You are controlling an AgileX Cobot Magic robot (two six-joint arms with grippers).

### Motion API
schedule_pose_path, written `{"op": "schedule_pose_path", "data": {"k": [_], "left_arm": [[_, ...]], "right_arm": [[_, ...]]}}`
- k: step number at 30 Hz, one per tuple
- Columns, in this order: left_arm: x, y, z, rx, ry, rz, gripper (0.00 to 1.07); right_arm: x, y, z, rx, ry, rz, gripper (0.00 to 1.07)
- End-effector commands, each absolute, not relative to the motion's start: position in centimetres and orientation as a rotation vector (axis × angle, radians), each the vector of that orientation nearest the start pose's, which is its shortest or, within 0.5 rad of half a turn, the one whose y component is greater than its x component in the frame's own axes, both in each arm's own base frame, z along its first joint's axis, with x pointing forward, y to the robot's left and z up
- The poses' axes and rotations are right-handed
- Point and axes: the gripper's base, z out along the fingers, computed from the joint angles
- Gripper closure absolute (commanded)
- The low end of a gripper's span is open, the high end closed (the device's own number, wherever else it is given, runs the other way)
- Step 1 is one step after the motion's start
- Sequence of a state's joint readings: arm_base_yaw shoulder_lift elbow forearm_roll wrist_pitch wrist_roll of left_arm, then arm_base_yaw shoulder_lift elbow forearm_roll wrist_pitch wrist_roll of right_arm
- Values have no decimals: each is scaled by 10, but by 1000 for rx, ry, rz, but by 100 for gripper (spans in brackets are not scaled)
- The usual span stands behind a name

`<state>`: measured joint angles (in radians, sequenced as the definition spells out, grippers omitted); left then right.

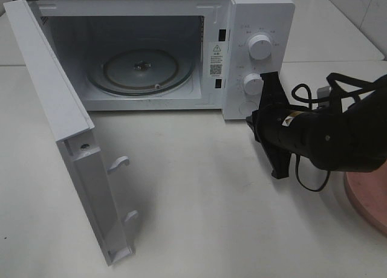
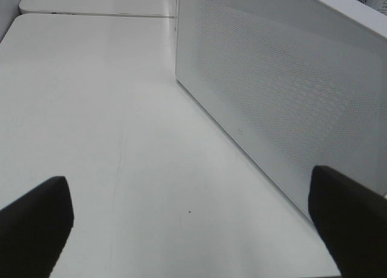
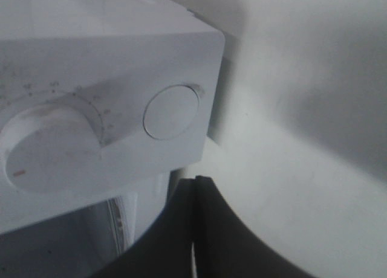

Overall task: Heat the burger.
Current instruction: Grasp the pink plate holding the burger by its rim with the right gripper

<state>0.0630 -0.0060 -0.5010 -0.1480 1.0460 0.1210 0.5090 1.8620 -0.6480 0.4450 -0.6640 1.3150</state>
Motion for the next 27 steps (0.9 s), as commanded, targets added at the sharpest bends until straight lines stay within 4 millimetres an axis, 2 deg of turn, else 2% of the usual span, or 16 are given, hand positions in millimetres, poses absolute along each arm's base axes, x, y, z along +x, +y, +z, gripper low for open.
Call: {"op": "schedule_pose_path", "data": {"k": [1, 2, 3, 5, 6, 9, 13, 16, 18, 19, 20, 22, 23, 24, 25, 27], "left_arm": [[-8, -13, 279, 64, 1985, -70, 9], [-8, -13, 279, 64, 1985, -70, 9], [-8, -13, 279, 64, 1985, -70, 9], [-8, -13, 279, 64, 1985, -70, 9], [-8, -13, 279, 64, 1985, -70, 9], [-8, -13, 279, 64, 1985, -70, 9], [-8, -13, 279, 64, 1985, -70, 9], [-8, -13, 279, 64, 1985, -70, 9], [-8, -13, 279, 64, 1985, -70, 9], [-8, -13, 279, 64, 1985, -70, 9], [-8, -13, 279, 64, 1985, -70, 9], [-8, -13, 279, 64, 1985, -70, 9], [-8, -13, 279, 64, 1985, -70, 9], [-8, -13, 279, 64, 1985, -70, 9], [-8, -13, 279, 64, 1985, -70, 9], [-8, -13, 279, 64, 1985, -70, 9]], "right_arm": [[282, 135, 132, 1271, 1924, 973, 107], [278, 136, 137, 1164, 2014, 933, 107], [278, 136, 137, 1164, 2014, 933, 107], [271, 135, 141, 996, 2163, 837, 107], [271, 135, 141, 996, 2163, 837, 107], [263, 131, 144, 804, 2326, 699, 105], [257, 130, 148, 678, 2414, 637, 104], [253, 132, 156, 504, 2506, 573, 104], [251, 134, 167, 275, 2598, 505, 103], [251, 134, 167, 275, 2598, 505, 103], [248, 136, 171, 112, 2682, 451, 103], [247, 137, 174, 25, 2720, 424, 102], [246, 137, 178, -154, 2766, 369, 102], [246, 137, 178, -154, 2766, 369, 102], [245, 137, 181, -307, 2799, 316, 101], [245, 136, 183, -370, 2812, 294, 101]]}}
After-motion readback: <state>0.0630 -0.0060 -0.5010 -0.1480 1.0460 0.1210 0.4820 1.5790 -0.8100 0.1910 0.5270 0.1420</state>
